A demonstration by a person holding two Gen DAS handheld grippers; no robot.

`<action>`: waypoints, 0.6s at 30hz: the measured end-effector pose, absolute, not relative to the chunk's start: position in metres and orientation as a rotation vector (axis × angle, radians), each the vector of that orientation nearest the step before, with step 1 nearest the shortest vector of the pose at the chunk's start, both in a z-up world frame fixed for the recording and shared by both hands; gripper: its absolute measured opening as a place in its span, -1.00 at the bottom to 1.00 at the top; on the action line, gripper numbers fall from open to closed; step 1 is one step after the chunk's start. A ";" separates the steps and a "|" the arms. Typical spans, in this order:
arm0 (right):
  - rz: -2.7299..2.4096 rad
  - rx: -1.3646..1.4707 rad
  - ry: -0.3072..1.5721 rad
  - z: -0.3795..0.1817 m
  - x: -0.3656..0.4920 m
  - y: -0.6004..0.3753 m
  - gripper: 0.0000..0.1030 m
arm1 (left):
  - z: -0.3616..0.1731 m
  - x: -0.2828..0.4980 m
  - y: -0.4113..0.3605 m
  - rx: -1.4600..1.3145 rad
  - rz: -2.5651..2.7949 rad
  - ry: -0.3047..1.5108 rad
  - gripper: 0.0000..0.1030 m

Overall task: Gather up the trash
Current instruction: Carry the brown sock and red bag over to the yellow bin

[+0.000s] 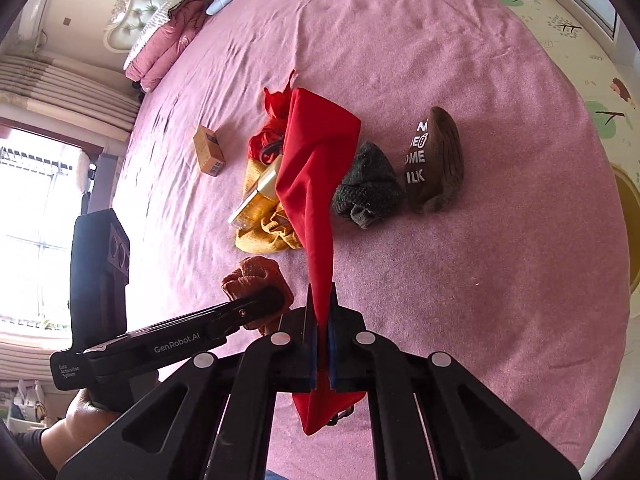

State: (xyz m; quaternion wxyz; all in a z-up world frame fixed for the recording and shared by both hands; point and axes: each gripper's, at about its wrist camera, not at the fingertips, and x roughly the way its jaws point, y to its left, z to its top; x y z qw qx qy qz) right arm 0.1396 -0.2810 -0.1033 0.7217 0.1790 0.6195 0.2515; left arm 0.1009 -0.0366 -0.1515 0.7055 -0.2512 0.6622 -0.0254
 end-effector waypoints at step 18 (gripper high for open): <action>0.290 0.562 1.213 -0.064 0.118 -0.432 -0.92 | -0.097 0.138 -0.220 -0.336 -0.333 1.478 -0.31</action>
